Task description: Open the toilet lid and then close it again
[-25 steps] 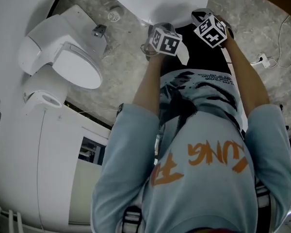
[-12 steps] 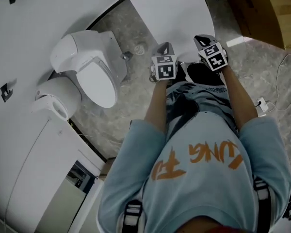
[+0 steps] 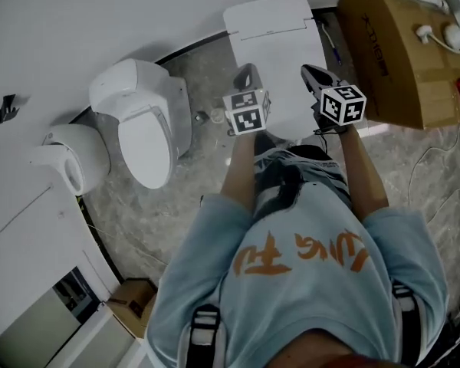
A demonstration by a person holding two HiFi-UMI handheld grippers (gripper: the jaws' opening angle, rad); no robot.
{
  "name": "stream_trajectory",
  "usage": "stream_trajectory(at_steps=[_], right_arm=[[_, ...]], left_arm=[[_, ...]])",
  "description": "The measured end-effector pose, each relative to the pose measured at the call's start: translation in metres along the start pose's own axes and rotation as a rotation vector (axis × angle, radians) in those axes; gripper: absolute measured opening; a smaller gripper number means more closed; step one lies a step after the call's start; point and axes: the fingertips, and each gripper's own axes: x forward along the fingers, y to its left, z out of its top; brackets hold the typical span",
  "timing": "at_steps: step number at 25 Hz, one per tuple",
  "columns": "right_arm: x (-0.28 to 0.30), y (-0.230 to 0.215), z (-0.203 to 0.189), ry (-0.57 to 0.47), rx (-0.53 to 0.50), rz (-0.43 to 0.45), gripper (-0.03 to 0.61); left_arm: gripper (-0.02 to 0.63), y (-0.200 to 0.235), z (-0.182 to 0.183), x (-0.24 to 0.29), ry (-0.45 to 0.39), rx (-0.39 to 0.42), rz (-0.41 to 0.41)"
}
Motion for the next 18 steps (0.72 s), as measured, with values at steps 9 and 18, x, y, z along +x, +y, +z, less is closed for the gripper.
stream_trajectory(at_steps=[9, 18], right_arm=[[0.001, 0.048, 0.166, -0.340, -0.113, 0.034, 0.012], [-0.033, 0.111, 0.268, -0.530, -0.424, -0.050, 0.012]], left_arm=[[0.026, 0.026, 0.156, -0.051, -0.352, 0.023, 0.052], [0.026, 0.011, 0.248, -0.100, -0.595, 0.138, 0.127]])
